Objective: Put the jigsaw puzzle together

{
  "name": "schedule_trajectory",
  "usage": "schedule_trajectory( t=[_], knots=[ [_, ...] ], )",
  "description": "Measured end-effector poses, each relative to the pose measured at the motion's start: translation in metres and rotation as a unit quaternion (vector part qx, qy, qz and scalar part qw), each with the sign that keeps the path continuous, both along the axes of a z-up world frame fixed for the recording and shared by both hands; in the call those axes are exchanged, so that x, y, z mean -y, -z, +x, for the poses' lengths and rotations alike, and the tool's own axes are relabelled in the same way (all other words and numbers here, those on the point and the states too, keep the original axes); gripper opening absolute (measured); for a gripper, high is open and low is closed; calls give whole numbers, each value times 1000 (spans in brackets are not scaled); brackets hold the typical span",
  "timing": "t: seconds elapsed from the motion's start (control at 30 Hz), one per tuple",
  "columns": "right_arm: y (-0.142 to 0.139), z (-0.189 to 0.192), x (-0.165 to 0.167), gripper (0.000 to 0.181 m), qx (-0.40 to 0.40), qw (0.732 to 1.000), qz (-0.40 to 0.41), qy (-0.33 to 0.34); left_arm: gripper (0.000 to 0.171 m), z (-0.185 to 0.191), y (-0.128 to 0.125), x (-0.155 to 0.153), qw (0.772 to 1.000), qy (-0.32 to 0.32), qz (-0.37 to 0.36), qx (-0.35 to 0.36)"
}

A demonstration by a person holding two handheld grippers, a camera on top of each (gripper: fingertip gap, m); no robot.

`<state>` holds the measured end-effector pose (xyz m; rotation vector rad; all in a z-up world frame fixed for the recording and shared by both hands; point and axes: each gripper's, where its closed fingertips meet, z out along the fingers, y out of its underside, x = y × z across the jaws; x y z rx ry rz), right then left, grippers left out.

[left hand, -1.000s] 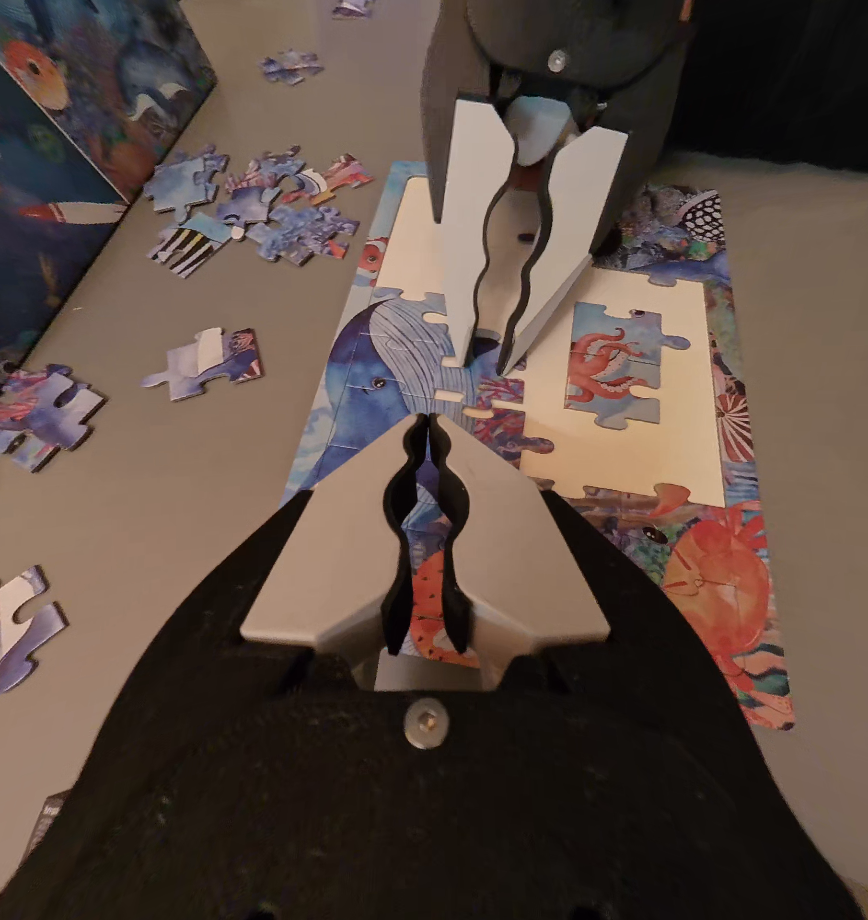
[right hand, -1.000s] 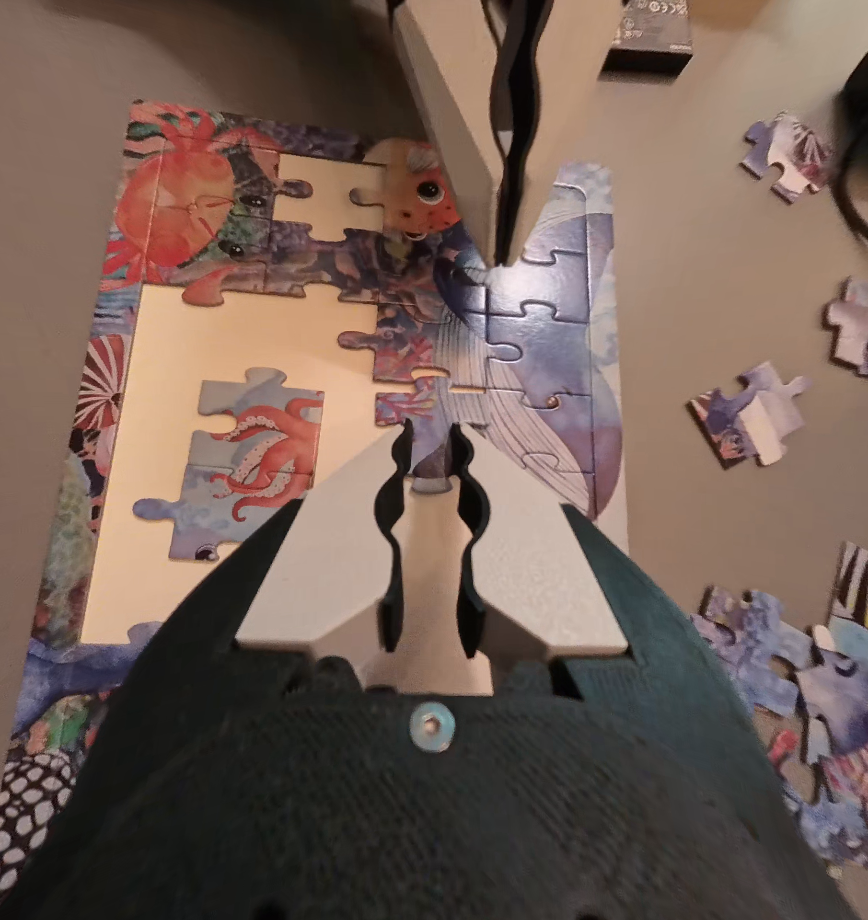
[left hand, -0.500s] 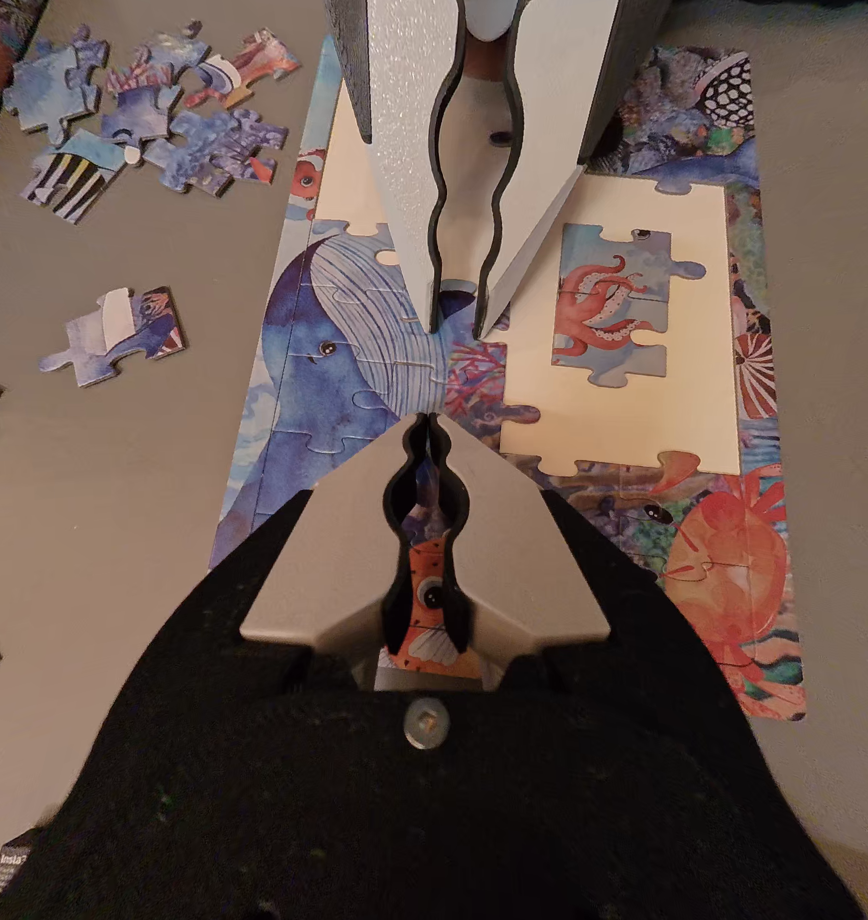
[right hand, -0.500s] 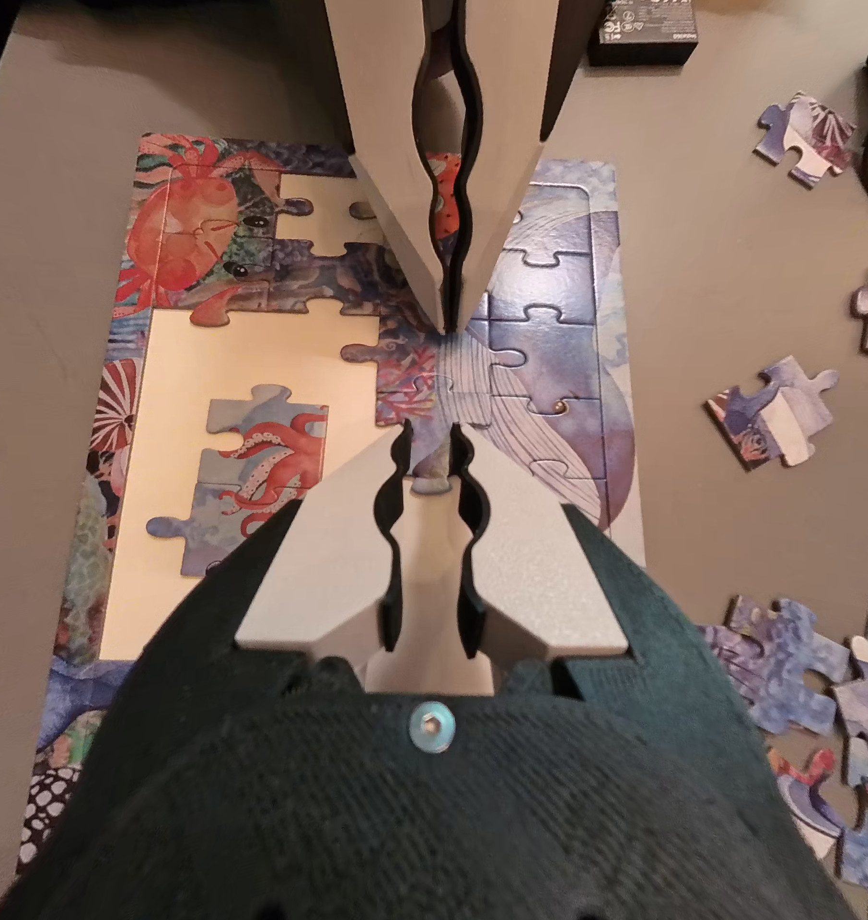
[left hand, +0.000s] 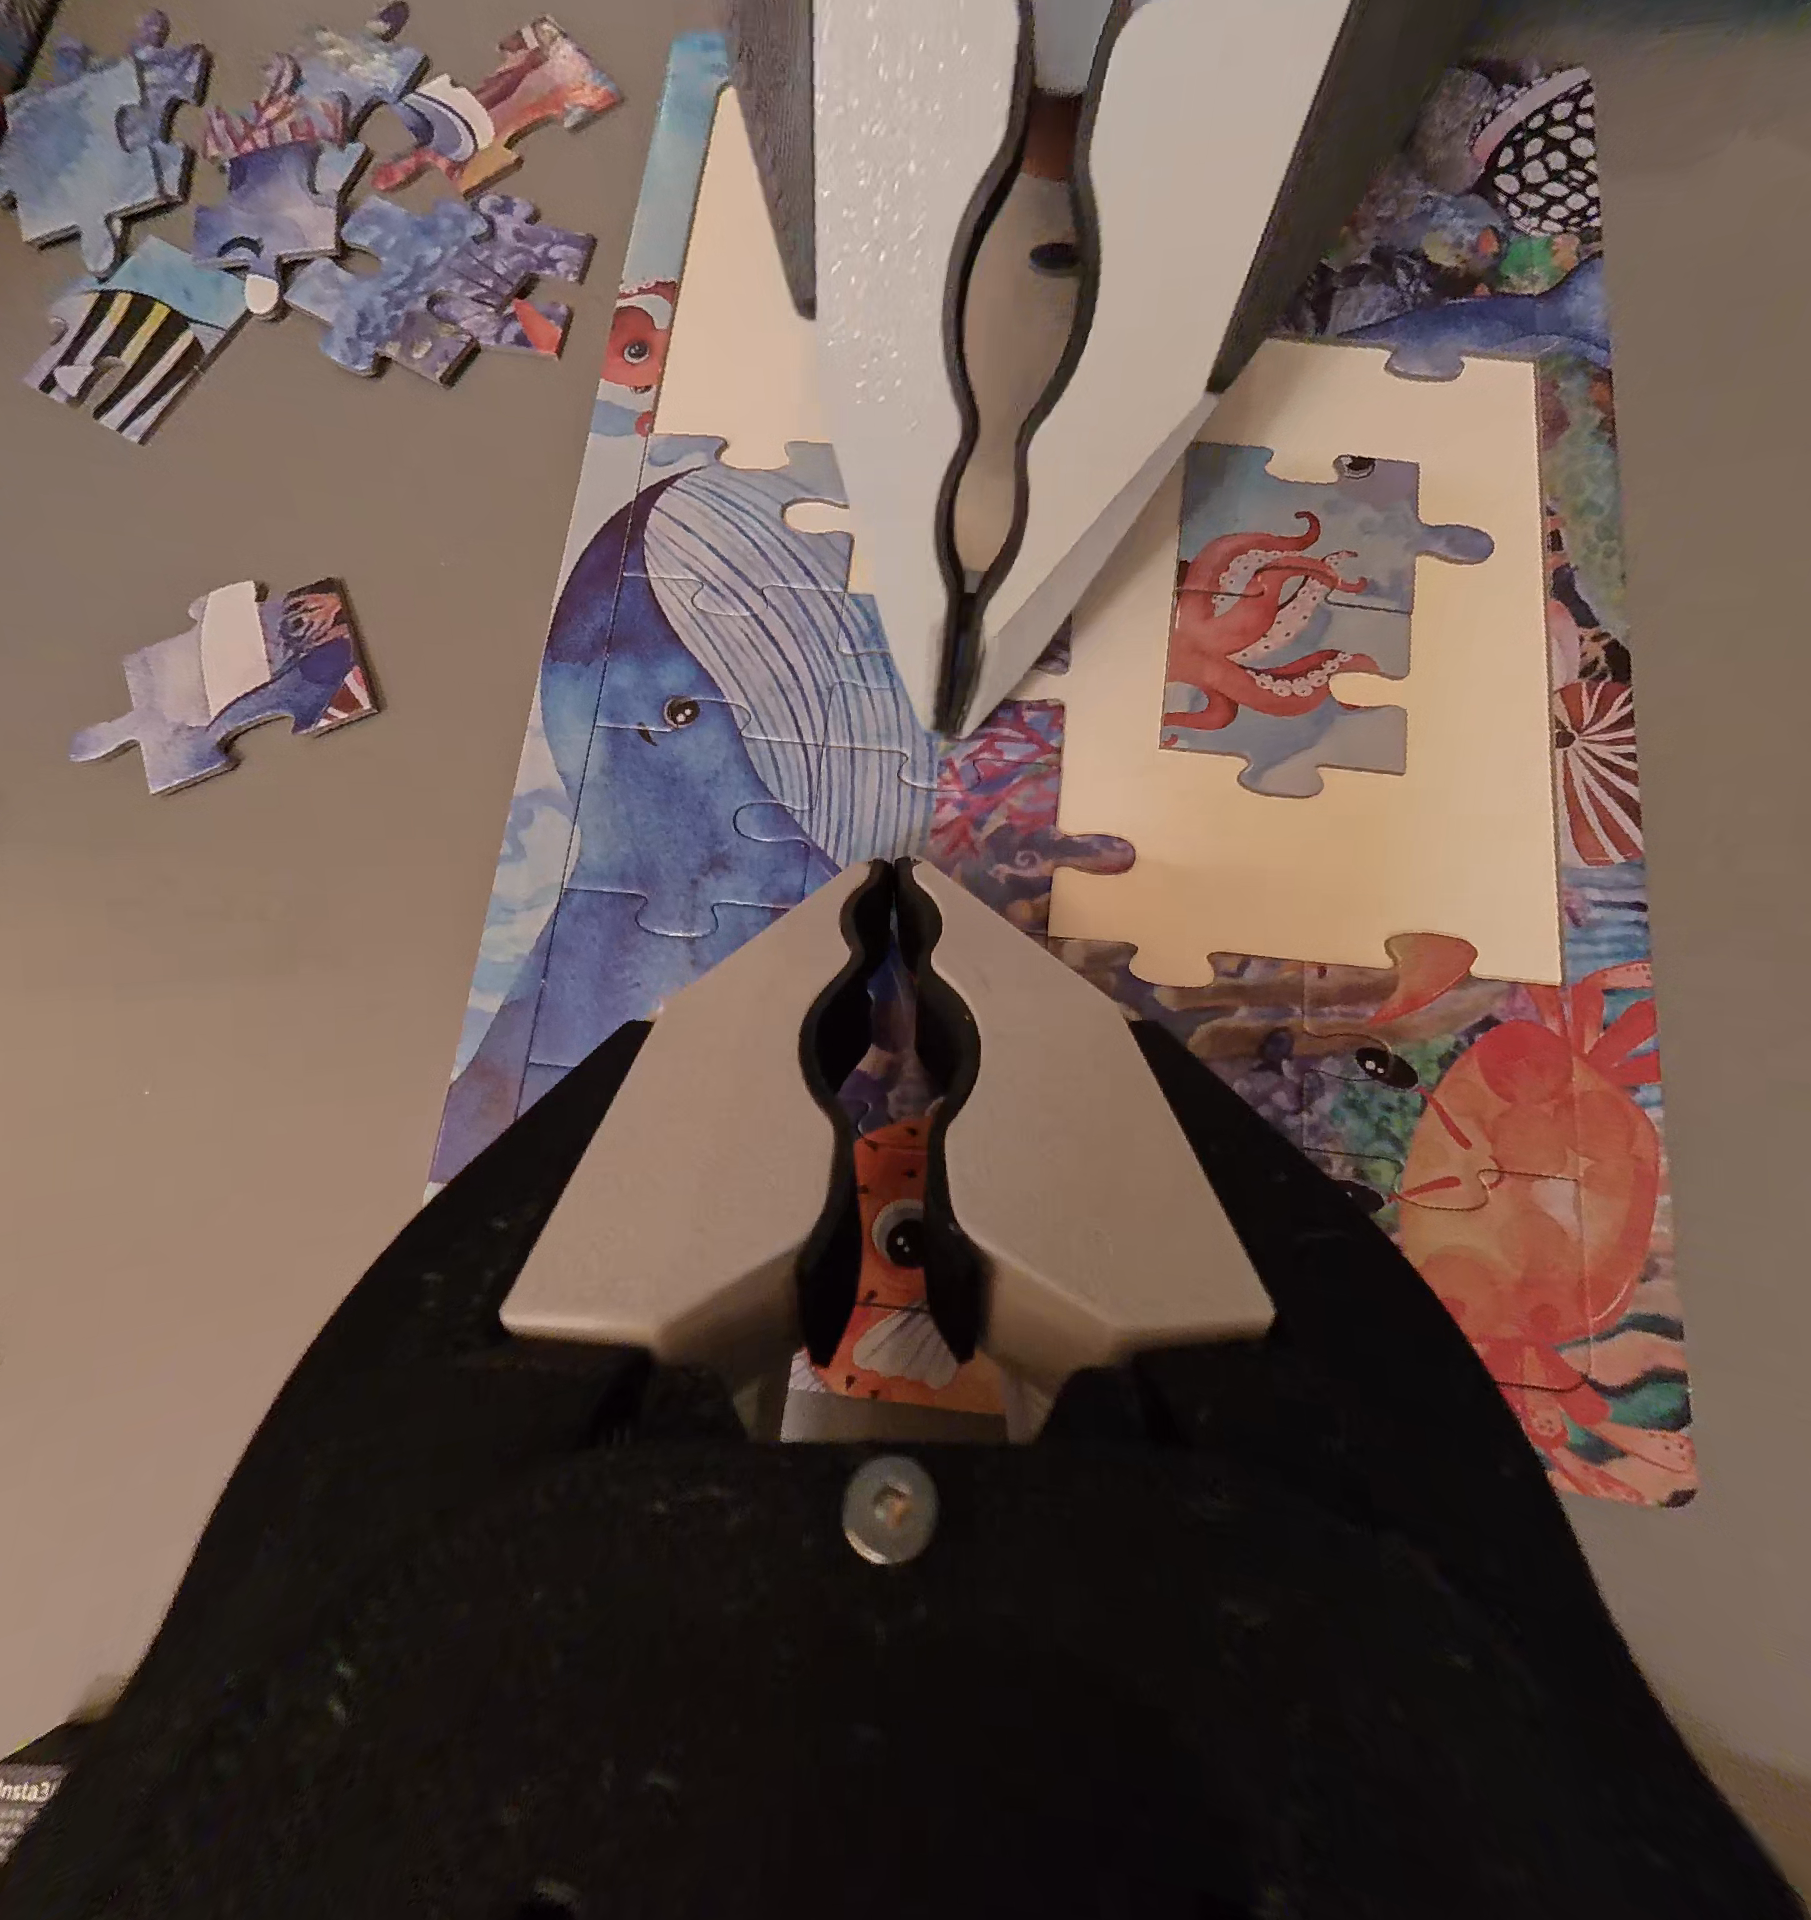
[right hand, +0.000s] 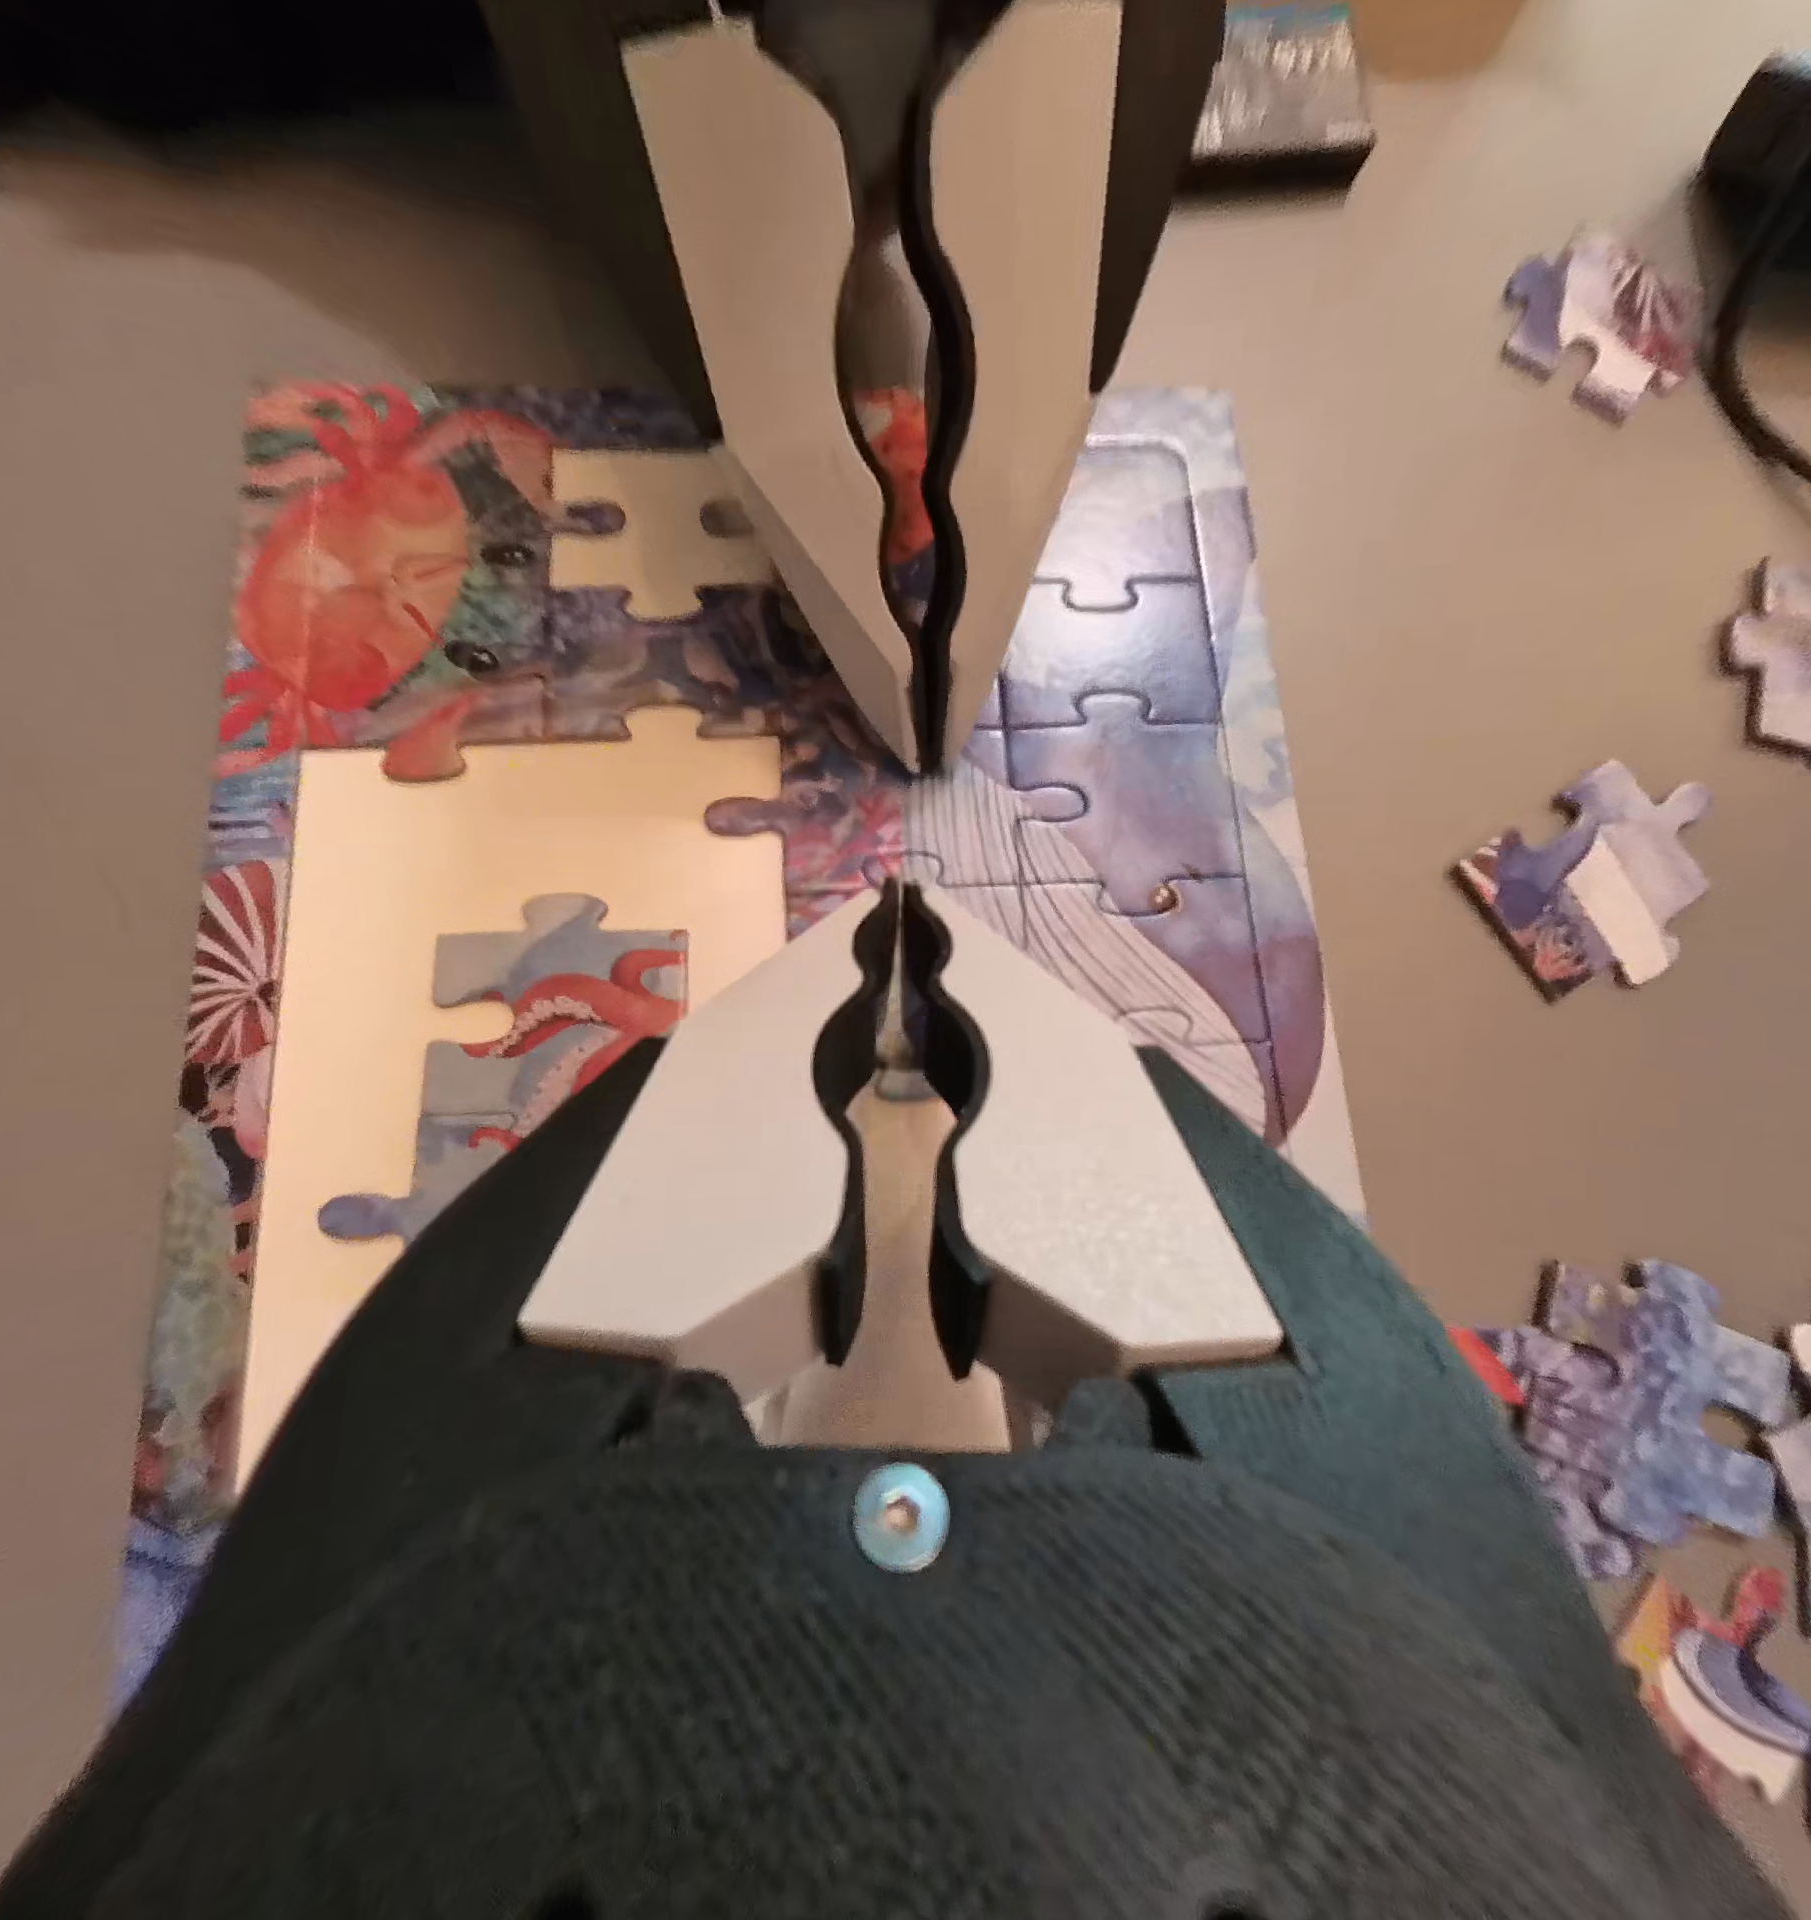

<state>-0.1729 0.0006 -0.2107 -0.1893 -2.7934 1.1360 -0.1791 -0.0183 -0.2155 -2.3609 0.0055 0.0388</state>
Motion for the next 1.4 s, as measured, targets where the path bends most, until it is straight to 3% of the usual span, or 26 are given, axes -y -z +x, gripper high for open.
schedule_trajectory(
  t=[0.13, 0.27, 0.4, 0.7, 0.77, 0.97, 1.07, 1.27, 1.4],
  knots=[
    [-13, -3, -1, 1, -9, 1000, -26, 14, 0, -1, 0, 0, 1000, -1, 0, -4],
    [1, -14, -17, 0, -19, 999, 12, 42, 0, -1, 0, 0, 1000, -2, 0, -4],
    [-8, -11, -20, 0, 0, 999, -24, 45, 1, -1, 0, 0, 1000, -3, -1, -6],
    [0, -13, -26, 0, -1, 999, 0, 51, 2, -2, 0, 0, 1000, -6, -2, -10],
    [-7, -18, -32, 0, -21, 998, -4, 59, 2, -12, -2, 2, 999, -32, -5, -21],
    [-64, -56, -95, 0, -89, 976, -99, 173, 0, -75, -53, 37, 972, -200, 118, -41],
    [-78, -73, -141, 0, -99, 956, -140, 239, 0, -100, -59, 64, 954, -266, 128, -59],
    [-119, -89, -205, 0, -103, 902, -259, 331, 0, -107, -68, 72, 940, -295, 162, -52],
    [-118, -97, -229, 2, -102, 882, -276, 368, 0, -107, -70, 72, 940, -294, 166, -54]
  ],
)
